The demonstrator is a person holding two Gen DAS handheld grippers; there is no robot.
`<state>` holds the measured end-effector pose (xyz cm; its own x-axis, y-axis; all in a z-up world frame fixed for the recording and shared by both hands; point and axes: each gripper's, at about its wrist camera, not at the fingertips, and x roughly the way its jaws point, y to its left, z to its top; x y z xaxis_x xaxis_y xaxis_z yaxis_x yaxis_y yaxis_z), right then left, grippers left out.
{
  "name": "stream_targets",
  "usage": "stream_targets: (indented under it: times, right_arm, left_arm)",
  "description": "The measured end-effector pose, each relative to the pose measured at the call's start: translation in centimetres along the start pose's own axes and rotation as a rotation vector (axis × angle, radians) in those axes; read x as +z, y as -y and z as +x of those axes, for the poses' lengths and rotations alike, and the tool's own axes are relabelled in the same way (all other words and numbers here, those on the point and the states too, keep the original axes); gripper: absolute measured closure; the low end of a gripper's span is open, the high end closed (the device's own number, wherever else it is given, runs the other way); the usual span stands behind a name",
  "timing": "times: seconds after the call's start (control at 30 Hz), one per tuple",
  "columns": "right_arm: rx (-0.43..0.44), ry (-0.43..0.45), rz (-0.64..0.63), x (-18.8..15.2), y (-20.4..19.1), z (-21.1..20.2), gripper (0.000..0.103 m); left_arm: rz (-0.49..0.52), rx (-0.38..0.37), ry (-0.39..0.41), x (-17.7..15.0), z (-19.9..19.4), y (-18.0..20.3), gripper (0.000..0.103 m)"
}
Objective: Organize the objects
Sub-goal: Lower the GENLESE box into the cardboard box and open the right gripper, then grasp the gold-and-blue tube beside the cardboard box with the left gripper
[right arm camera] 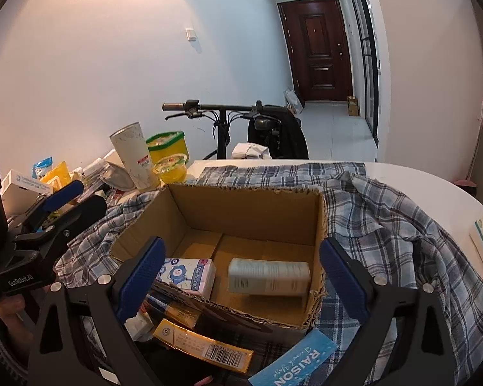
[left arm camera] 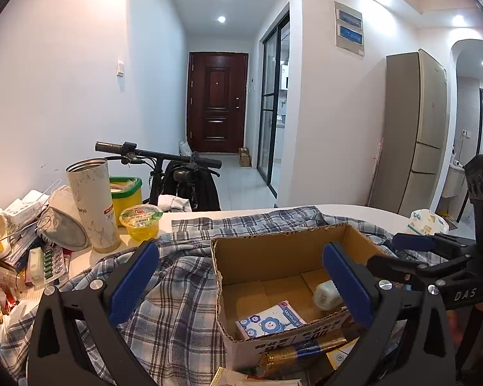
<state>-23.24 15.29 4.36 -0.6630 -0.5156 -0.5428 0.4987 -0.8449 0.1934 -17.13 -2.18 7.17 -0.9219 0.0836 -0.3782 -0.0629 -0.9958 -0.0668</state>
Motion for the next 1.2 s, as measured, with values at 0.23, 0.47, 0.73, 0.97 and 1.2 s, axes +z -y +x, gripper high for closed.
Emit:
stream_targets:
  times: [0.23,0.47,0.73,0.97,1.2]
  right_arm:
    - [-0.057,0.159,-0.001,0.7,0.5,-2.9,0.0]
    - [0.01,0.191,0.071,1.1,1.6,-3.5,0.0]
    - [0.021,0.172,0.018,1.0,0.4,-3.2,0.0]
    - [0.023,0.17,0.023,1.0,0.5,-3.1,0.0]
    - [0.006,0.18,0.01,1.0,0.4,-3.1,0.0]
  left_arm:
    - [-0.023,-0.008,-0.007,0.1,0.2,-0.5,0.0]
    - [-0.045,-0.049,-0.024,0.2,0.1,-0.8,0.0]
    - [-0.015,-0.076,-0.061,0.4,0.5,-0.9,0.0]
    - [0.002,-0.043,-0.081,0.0,0.9,-0.5,0.0]
    - [0.013,-0.031,-0.11,0.0,0.9,-0.4,0.0]
